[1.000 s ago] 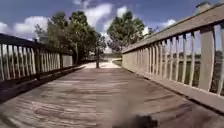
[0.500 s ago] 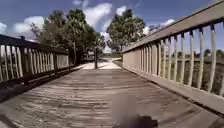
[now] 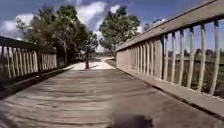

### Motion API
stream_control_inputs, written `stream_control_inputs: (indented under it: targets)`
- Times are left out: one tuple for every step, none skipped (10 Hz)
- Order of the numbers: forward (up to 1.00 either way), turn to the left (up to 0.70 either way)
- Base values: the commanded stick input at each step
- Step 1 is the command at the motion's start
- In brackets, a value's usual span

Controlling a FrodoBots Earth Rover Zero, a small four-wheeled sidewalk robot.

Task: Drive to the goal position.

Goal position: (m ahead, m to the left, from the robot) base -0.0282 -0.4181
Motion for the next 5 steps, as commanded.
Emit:
stream_control_inputs:
  targets:
    - [0.85, 0.0]
    - [0.85, 0.0]
    - [0.85, 0.0]
    - [0.85, 0.0]
    - [0.85, 0.0]
